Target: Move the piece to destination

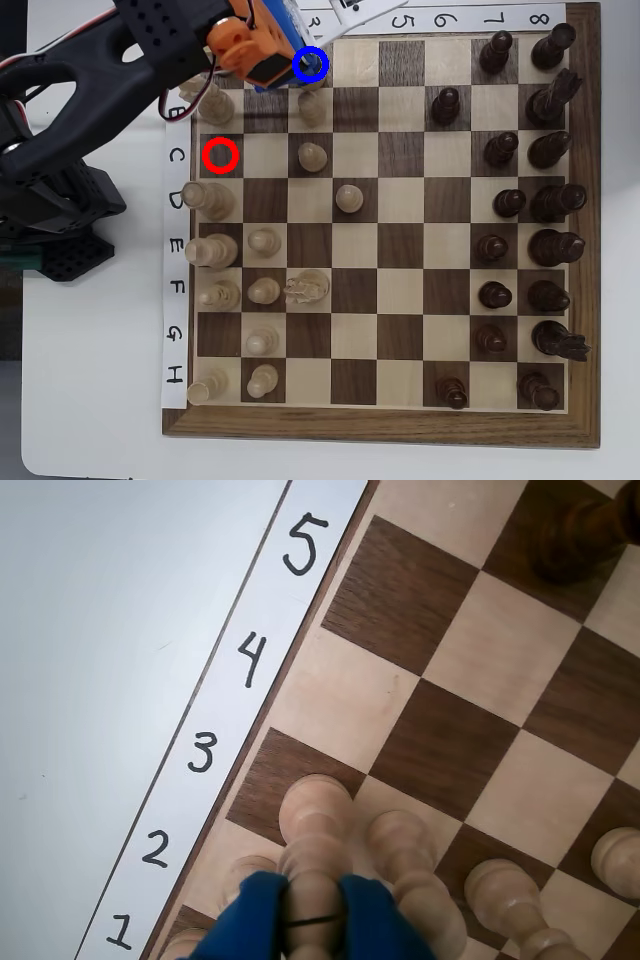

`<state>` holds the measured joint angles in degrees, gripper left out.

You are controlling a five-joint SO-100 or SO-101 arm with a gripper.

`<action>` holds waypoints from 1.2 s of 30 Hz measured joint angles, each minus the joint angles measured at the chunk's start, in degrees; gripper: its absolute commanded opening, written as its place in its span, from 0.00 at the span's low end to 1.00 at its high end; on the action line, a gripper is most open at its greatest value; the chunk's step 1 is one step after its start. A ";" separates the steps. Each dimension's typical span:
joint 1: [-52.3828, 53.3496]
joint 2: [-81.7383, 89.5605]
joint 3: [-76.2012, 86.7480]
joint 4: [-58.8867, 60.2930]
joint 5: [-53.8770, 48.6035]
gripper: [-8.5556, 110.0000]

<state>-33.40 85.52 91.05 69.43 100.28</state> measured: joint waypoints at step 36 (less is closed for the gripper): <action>-1.23 0.62 2.11 -4.04 0.00 0.07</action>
<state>-34.63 86.13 93.16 65.39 100.28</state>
